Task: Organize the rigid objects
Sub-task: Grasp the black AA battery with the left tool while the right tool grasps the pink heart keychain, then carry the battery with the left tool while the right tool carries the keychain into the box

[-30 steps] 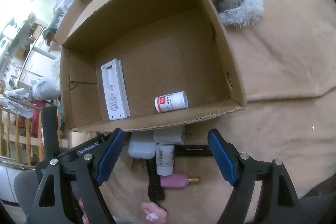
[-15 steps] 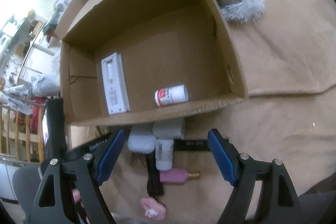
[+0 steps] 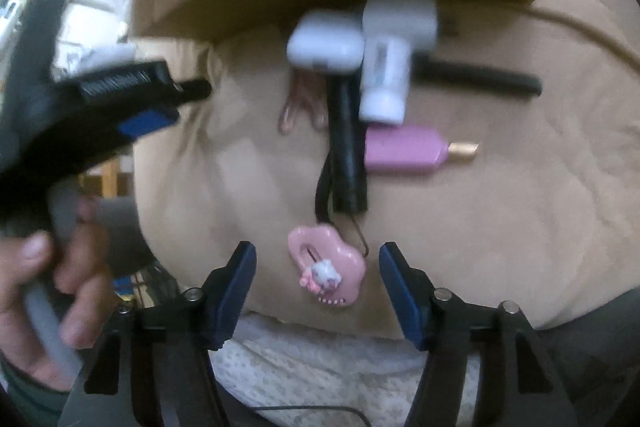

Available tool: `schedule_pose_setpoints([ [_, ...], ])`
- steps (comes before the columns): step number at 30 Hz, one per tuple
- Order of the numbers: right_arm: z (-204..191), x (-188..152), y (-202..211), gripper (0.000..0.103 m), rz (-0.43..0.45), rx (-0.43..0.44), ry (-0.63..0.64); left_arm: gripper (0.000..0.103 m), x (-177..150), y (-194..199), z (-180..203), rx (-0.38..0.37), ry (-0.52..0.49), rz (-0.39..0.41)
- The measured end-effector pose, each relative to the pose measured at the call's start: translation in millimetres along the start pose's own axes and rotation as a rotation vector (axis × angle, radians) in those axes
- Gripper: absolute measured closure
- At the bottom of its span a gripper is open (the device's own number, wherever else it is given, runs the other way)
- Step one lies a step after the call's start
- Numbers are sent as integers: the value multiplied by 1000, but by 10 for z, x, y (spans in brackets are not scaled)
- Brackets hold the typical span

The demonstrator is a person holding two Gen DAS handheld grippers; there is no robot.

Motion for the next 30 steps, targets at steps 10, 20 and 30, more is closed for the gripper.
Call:
schedule_pose_setpoints([
  [10, -13, 15, -118, 63, -7, -115, 72, 64, -361, 160, -262, -19, -8, 16],
  [20, 72, 99, 516, 64, 177, -12, -3, 64, -351, 117, -289, -16, -5, 19],
  [30, 42, 442, 1149, 64, 366, -4, 42, 64, -467, 388, -185, -7, -52, 94],
])
Point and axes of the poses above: each gripper's, at about its wrist camera, not at the fingertips, and y roughly against the way its jaws point, z to its right, x to its top, the point moved 7 cm from there along -y, roughly the way its jaws point, and after that the axes turned 11 degrees about y, right-handed, at the moved point
